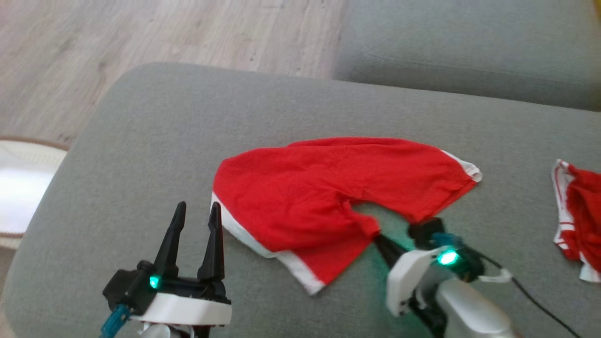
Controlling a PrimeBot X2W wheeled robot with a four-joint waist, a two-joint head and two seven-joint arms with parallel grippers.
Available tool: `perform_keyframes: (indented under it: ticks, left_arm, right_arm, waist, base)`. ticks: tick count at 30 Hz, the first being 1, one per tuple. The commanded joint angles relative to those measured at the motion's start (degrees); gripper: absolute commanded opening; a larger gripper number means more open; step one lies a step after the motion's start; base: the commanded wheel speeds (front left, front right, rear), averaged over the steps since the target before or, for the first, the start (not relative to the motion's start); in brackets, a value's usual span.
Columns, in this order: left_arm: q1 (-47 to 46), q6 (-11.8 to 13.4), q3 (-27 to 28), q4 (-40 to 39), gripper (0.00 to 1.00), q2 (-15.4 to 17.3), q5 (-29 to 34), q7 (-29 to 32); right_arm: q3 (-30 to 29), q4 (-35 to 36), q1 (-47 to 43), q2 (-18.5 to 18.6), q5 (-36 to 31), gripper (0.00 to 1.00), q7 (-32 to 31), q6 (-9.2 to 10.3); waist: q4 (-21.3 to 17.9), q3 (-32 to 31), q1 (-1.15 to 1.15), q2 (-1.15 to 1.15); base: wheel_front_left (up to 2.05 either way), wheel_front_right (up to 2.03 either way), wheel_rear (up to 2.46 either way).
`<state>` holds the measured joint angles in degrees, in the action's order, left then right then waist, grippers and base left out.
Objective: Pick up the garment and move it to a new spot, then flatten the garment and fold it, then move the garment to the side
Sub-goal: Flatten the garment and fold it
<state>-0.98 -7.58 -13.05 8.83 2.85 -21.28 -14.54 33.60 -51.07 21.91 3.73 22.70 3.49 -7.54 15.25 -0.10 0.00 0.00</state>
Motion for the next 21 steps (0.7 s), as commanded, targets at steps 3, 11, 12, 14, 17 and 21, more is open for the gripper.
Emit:
perform_keyframes:
  ticks: [3,11,12,14,17,21]
  left_arm:
    - [-1.2,0.1,2.0,-2.2,1.0,0.0,0.1,-0.5]
    - [-0.9,0.1,1.6,-2.6,1.0,0.0,0.3,-0.5]
    - [-1.0,0.1,1.6,-2.6,1.0,0.0,0.3,-0.5]
    - [-1.1,0.1,1.4,-2.6,1.0,0.0,0.3,-0.5]
    - [-1.3,0.1,1.0,-2.7,1.0,0.0,0.1,-0.5]
    - [-1.6,0.1,0.3,-2.6,1.0,0.0,0.0,-0.5]
  right_arm:
    - [-2.9,1.0,1.7,3.0,-1.4,0.0,1.8,0.05]
    - [-7.5,4.0,2.9,12.0,-4.1,0.0,-0.4,0.05]
    - [-7.5,4.5,3.2,13.0,-4.4,0.0,-0.9,0.05]
    - [-7.4,5.2,3.7,14.7,-4.7,0.0,-2.1,0.05]
    - [-6.7,6.1,4.6,17.0,-5.0,0.0,-3.7,0.05]
    - [-5.8,5.4,6.4,20.7,-6.8,0.0,-4.7,0.05]
  waist:
    - [-2.0,-1.2,0.0,0.0]
    - [-4.4,-1.4,0.0,0.0]
    - [-4.5,-1.3,0.0,0.0]
    - [-4.6,-1.2,0.0,0.0]
    - [-4.5,-0.9,0.0,0.0]
    - [-4.0,-0.3,0.0,0.0]
  base:
    - [0.0,0.0,0.0]
    - [0.0,0.0,0.0]
    - [0.0,0.0,0.0]
    - [0.0,0.0,0.0]
    - [0.0,0.0,0.0]
    - [0.0,0.0,0.0]
